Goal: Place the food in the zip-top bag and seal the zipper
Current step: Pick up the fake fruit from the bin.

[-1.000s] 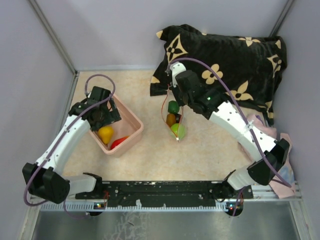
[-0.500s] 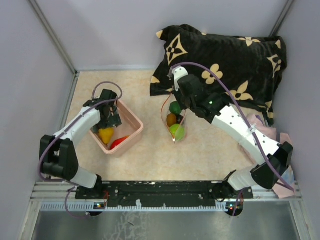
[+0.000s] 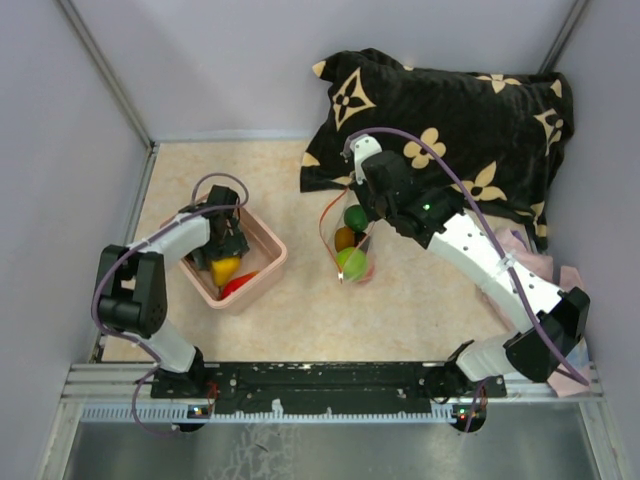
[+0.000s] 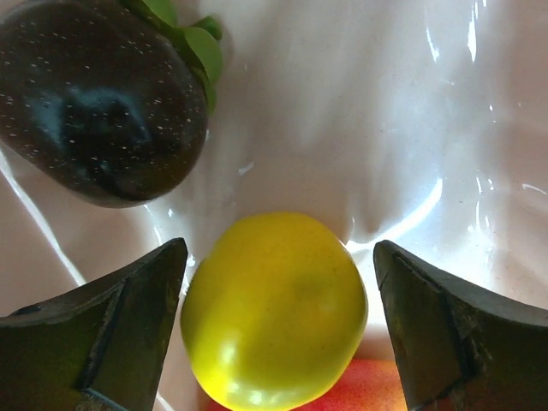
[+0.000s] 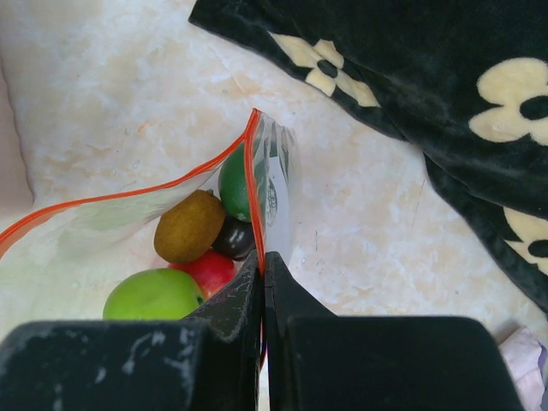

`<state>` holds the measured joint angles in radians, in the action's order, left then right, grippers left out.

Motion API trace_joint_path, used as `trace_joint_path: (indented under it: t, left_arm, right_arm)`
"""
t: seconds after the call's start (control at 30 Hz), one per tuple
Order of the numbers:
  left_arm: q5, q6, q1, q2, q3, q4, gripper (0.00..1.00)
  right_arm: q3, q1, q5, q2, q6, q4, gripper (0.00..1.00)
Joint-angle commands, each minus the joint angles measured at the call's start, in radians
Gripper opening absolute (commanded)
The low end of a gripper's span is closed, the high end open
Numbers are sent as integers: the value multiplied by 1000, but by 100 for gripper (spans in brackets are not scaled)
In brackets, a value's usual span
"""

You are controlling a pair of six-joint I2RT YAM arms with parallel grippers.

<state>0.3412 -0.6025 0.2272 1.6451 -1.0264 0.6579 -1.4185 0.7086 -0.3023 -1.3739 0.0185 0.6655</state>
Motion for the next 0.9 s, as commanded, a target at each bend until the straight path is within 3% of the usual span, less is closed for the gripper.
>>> trace_joint_path:
  t: [0.0,0.37,0.5,0.7,0.87]
  left_arm:
    - [-55,-17,-5,-40,20,-19,95]
    - [-87,-36,-5,-106,96,-38,94]
    - [-101,-21,-5,-86,91,-93,84]
    - [-136,8,-3,-147,87,-119,59]
    - [-176,19,-3,-282,116,-130,52]
  right_arm:
    - [-8,-9,-1,44,16,-38,0]
    - [-8,-9,0,38,5,-27,0]
    - [-10,-9,1,38,3,-23,0]
    - [-21,-9,-5,39,-3,1,0]
    - [-36,-9,-12,35,-6,14,0]
